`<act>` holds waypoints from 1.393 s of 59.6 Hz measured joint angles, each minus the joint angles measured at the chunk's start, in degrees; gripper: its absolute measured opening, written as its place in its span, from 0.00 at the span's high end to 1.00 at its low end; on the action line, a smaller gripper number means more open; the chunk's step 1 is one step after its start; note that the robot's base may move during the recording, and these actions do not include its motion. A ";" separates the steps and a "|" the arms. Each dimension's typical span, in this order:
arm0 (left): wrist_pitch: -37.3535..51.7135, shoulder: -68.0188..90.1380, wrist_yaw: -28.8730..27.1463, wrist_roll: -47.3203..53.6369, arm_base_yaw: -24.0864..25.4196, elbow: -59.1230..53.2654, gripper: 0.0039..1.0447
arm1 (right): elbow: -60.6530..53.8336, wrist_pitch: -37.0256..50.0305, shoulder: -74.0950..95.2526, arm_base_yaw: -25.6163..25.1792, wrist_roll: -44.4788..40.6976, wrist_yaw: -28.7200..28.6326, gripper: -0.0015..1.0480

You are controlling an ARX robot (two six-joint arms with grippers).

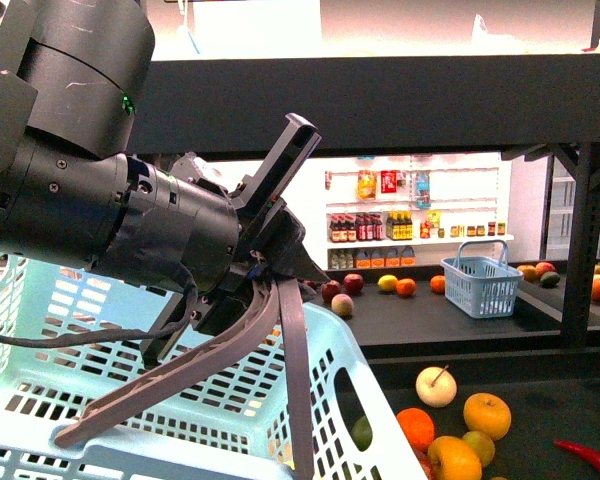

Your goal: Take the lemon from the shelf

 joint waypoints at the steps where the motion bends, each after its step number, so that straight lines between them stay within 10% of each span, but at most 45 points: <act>1: 0.00 0.00 0.00 0.02 -0.02 0.00 0.88 | -0.46 0.07 -0.35 0.57 0.00 0.61 0.68; 11: 0.00 0.00 0.04 0.11 -0.02 0.02 0.88 | -2.75 0.37 -2.82 9.88 -0.17 9.81 0.95; 71: 0.00 0.00 0.02 0.04 -0.02 0.00 0.88 | -9.16 1.68 -8.74 11.15 -0.17 10.71 0.93; 83: 0.00 0.00 0.02 0.04 -0.02 0.00 0.88 | -9.18 1.68 -8.74 11.15 -0.20 10.71 0.60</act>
